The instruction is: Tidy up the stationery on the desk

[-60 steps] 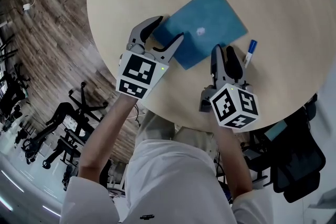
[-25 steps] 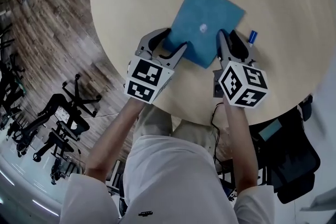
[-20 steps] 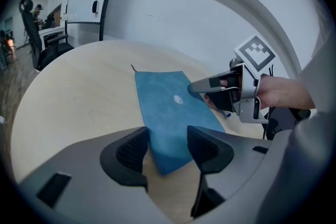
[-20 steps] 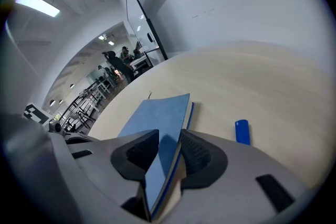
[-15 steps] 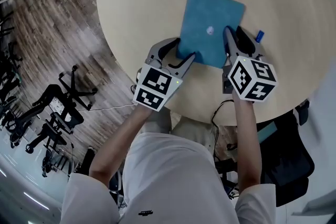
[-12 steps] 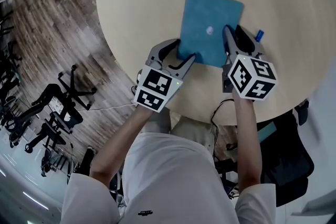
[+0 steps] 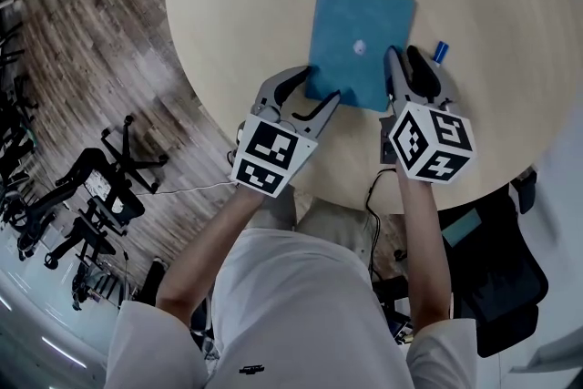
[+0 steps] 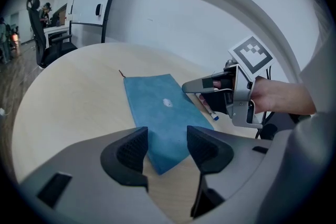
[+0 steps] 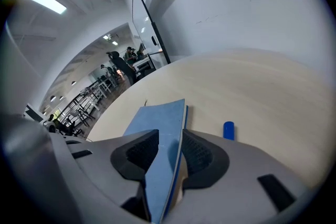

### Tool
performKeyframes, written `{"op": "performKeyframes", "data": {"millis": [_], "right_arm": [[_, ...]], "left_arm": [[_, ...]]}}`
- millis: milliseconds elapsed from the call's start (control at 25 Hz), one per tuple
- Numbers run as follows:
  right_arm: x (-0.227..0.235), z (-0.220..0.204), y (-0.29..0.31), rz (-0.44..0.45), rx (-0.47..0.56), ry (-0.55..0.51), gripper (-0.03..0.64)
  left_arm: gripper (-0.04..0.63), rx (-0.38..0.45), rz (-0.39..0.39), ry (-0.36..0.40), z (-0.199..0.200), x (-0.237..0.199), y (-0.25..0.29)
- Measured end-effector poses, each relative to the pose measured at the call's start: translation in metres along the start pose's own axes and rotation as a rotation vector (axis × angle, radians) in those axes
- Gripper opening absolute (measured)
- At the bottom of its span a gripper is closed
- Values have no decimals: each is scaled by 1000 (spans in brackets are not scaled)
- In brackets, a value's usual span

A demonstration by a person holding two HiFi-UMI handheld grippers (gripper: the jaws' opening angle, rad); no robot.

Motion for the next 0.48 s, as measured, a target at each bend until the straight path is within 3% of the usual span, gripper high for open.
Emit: {"op": "performKeyframes", "data": {"millis": [480], "right_arm": [[25,1,-43,-201,88,-15,153]], "left_arm": [[150,33,11,10,1,10,-6]]}}
Point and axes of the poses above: the fingertips, and each gripper's own axes: y forward along the fingers, x to its right, z out of its top, the point moved 9 cm from there along -y, backward along the fingers, and after that the axes turned 13 degrees about x, right-handed, at the moved point
